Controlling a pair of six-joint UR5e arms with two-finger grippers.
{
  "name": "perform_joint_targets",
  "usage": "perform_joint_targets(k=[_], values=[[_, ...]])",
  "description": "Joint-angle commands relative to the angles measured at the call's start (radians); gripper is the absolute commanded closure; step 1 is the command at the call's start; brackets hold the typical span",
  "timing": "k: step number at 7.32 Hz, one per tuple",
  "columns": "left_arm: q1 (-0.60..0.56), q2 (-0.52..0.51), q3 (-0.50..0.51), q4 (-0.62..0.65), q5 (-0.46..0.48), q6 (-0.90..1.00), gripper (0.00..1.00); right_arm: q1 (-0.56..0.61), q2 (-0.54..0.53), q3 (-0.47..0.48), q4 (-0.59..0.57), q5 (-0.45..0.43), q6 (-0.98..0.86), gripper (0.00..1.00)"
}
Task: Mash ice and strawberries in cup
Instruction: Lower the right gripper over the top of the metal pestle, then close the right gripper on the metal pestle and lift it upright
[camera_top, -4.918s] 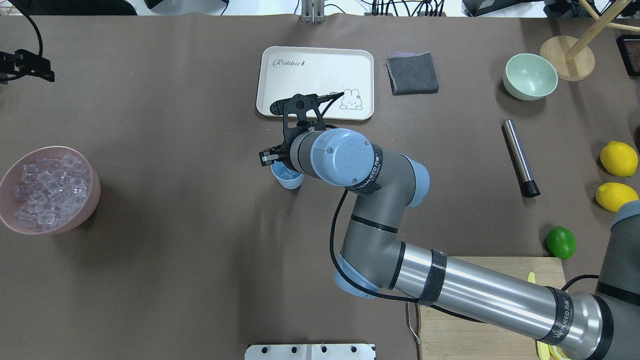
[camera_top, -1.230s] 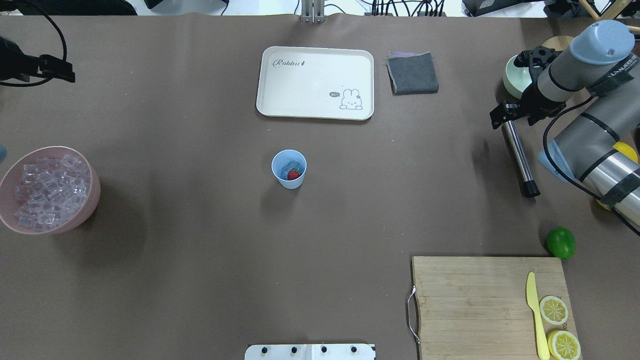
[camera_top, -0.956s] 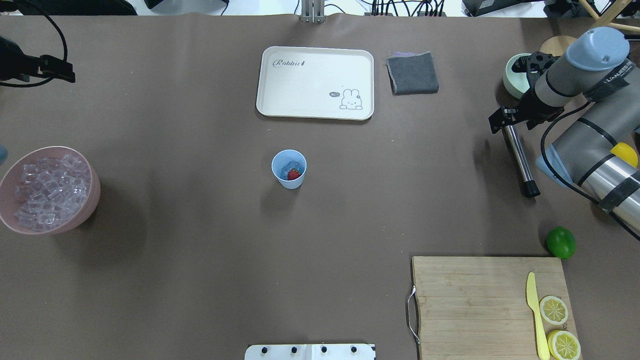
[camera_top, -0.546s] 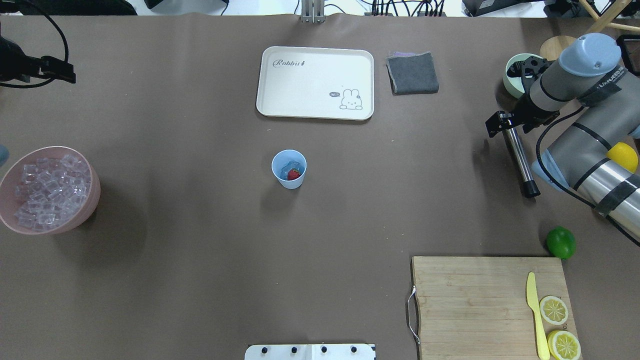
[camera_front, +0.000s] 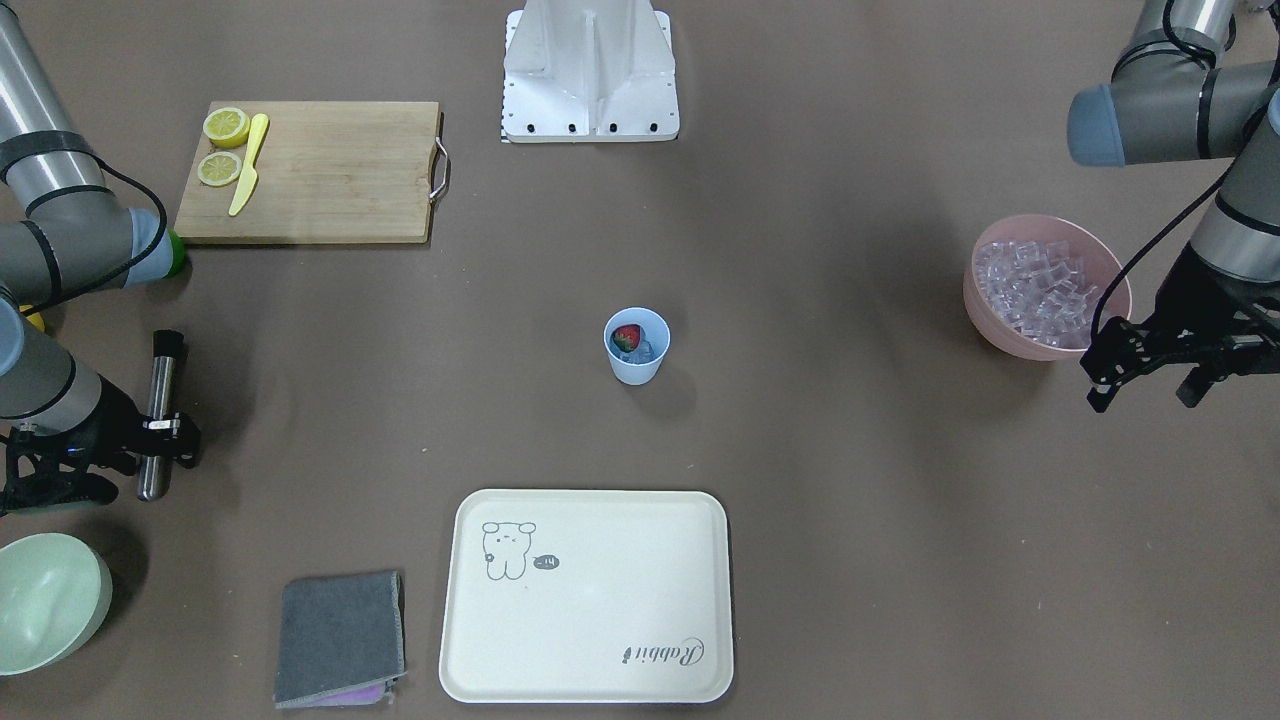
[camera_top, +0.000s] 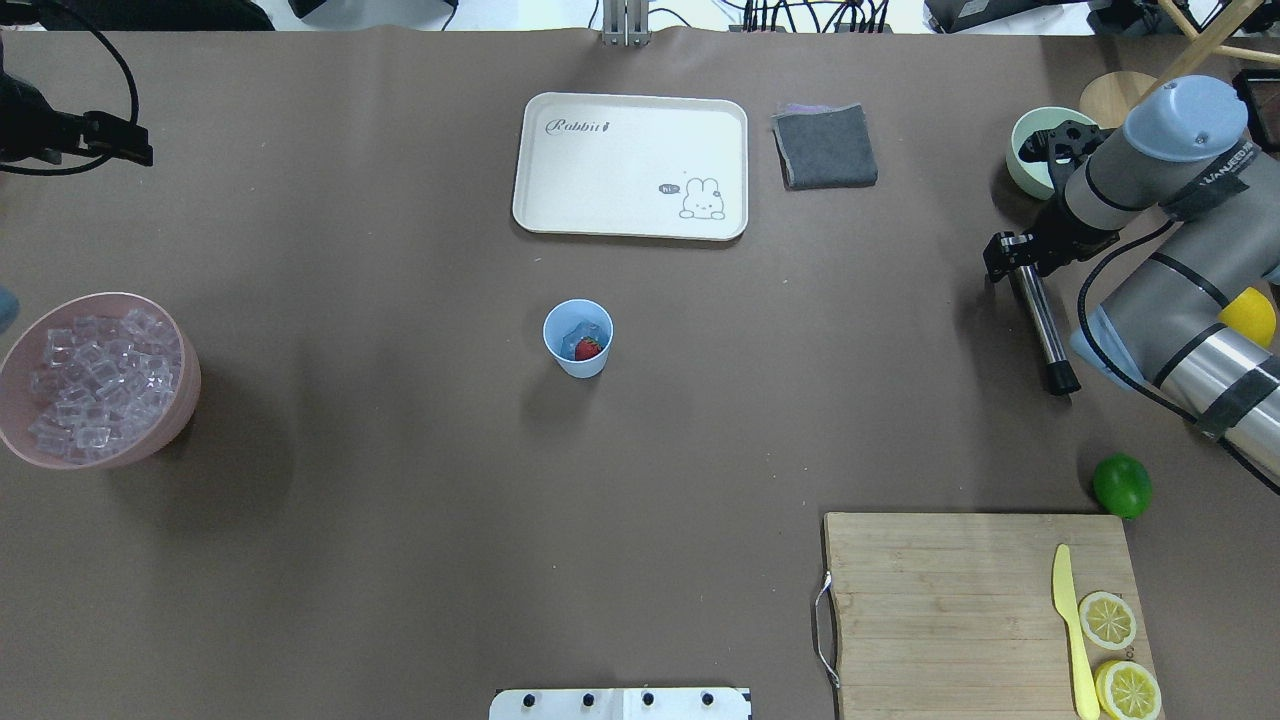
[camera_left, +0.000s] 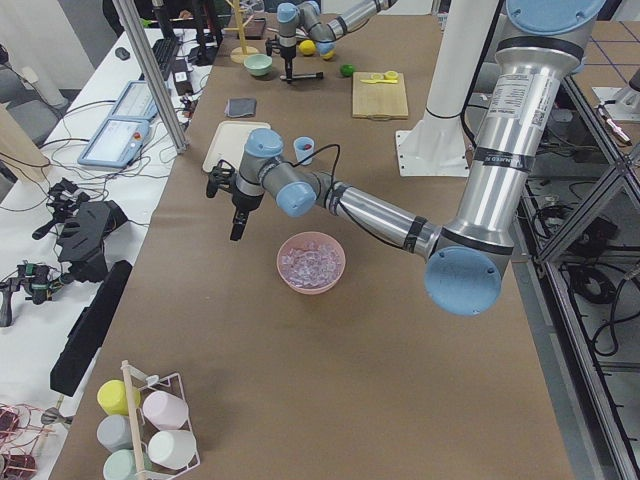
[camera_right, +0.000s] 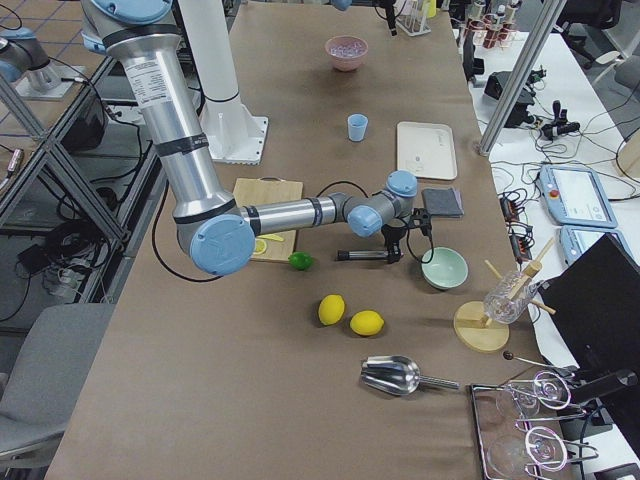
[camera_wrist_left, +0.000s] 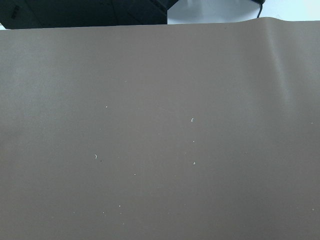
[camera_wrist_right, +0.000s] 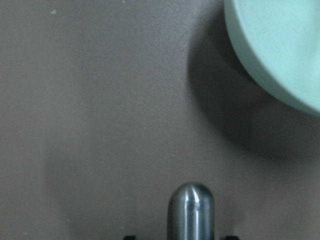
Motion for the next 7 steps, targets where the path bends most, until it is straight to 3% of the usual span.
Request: perform_joint_targets(k=[1,2,5,7], values=[[0.000,-0.002,0.000,0.000,0.001,0.001,0.03,0.000,-0.008,-0.014,0.026,0.001,-0.003,0.79],[0.000,-0.002,0.000,0.000,0.001,0.001,0.03,0.000,-0.001,-0.010,0.028,0.001,-0.008,1.00],[0.002,0.004,0.005,0.002,0.001,0.000,0.03,0.059,0.030,0.061,0.007,0.053,-0.009,1.00],[0.000,0.008,0.009,0.000,0.001,0.000,0.03,0.083,0.090,0.125,-0.112,0.068,-0.006,1.00]])
